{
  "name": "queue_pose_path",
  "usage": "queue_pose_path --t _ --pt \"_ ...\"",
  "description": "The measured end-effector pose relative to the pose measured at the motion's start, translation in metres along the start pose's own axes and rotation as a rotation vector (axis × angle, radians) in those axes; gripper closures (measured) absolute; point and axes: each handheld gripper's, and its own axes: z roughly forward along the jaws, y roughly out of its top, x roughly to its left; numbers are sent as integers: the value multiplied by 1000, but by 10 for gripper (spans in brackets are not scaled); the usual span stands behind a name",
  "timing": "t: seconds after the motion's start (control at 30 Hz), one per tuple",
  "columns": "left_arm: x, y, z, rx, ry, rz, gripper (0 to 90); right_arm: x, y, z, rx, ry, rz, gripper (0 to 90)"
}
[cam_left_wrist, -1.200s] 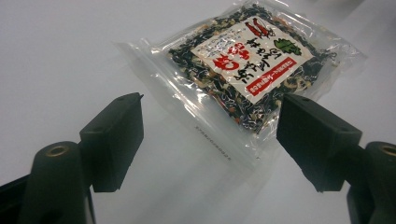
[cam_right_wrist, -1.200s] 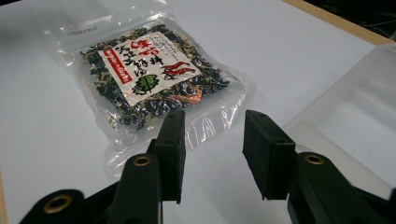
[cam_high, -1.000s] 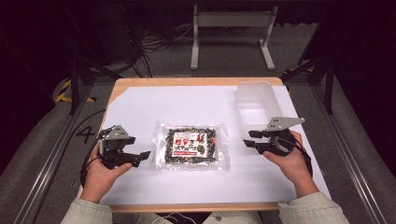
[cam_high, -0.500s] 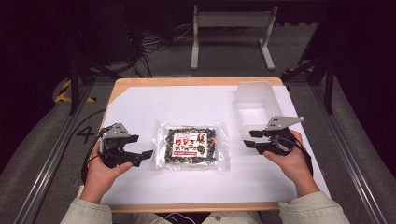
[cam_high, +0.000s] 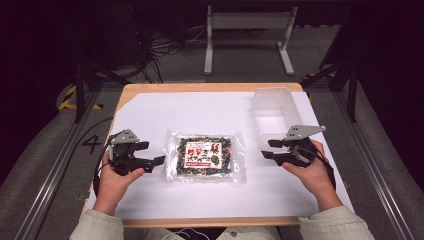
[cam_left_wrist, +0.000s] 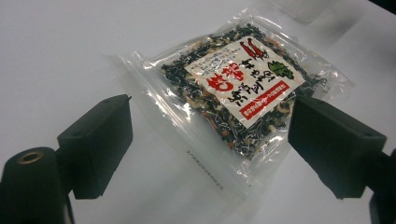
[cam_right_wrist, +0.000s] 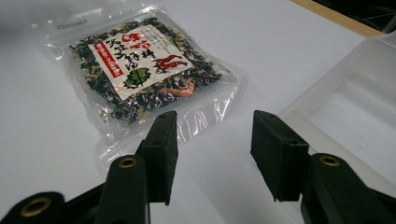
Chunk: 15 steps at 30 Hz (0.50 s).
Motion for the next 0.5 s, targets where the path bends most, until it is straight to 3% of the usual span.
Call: queue_pose_path --t 0.3,0.37,0.5 --pt "9 -11 15 -23 15 -31 146 0 0 3 3 1 2 490" --pt "10 -15 19 -28 11 -50 146 0 -1 3 3 0 3 486" --pt "12 -21 27 -22 -9 -50 170 0 -1 4 3 -2 4 479"
